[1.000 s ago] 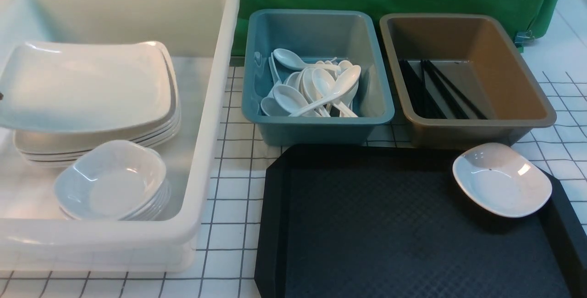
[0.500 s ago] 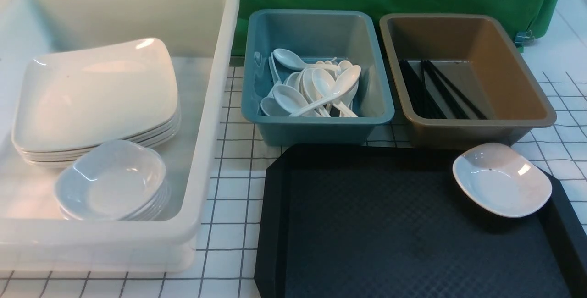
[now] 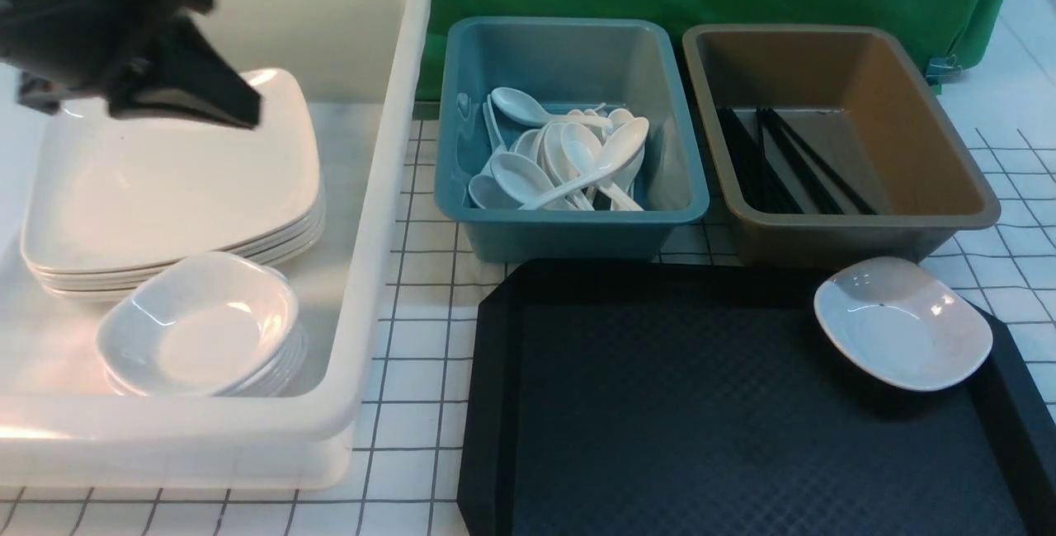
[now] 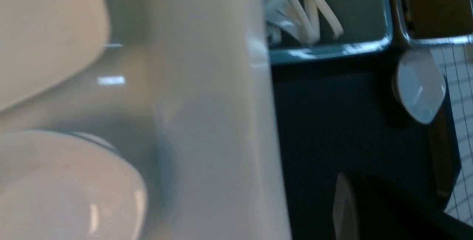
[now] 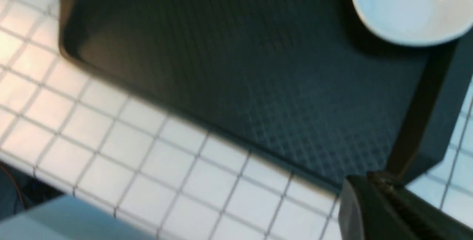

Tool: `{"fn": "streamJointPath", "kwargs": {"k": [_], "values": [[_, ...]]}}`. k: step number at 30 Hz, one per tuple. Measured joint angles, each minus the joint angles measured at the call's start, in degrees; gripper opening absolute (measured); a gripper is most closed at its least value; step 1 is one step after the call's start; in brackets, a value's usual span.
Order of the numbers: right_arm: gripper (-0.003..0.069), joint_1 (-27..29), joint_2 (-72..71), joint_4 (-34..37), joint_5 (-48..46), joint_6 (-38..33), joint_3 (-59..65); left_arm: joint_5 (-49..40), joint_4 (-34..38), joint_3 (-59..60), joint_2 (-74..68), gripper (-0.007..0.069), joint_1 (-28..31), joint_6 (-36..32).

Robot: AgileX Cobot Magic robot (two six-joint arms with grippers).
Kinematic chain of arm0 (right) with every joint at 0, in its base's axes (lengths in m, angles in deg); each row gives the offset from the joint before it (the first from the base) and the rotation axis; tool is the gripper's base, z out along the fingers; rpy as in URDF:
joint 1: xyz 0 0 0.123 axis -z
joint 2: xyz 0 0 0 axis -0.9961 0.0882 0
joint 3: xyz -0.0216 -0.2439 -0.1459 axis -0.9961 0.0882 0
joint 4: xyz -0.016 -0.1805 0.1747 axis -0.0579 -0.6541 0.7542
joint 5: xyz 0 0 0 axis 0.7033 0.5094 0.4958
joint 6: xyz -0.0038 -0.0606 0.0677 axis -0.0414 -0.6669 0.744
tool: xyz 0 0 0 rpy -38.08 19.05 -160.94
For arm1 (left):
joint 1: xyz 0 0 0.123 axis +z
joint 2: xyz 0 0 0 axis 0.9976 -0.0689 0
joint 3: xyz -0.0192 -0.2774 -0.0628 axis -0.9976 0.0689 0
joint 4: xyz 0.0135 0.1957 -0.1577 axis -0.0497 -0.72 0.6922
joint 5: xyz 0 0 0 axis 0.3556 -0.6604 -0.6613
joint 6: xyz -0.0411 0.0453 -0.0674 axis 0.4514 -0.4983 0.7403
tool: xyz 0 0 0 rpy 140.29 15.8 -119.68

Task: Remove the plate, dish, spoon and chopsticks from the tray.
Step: Use the right arm to grab a small plate from the dinner plate

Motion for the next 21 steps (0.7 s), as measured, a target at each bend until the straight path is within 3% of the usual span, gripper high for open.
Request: {"fn": "streamJointPath", "kwargs": {"k": [8, 12, 16, 19, 21], "values": [[0.0036, 0.0, 0.46, 0.08, 0.0, 1.57, 2.27, 5.08, -6.17, 0.0, -0.52, 0.0, -22.43, 5.32], [0.0071, 0.0, 4.12, 0.08, 0.14, 1.51, 2.41, 5.79, -8.61, 0.0, -0.57, 0.0, -25.57, 5.82], [0.0197, 0.0, 10.98, 0.08, 4.09, 0.54, 2.41, 4.86, -11.01, 0.0, 0.04, 0.0, -25.17, 6.63], [0.0369, 0.0, 20.8, 0.0, 11.63, -2.33, 2.46, 0.5, -11.81, 0.0, 0.9, 0.0, -22.82, 6.45], [0.0405, 0.0, 23.95, -0.39, 13.84, -3.04, 2.46, -0.7, -12.21, 0.0, 1.12, 0.0, -21.88, 5.89]]}}
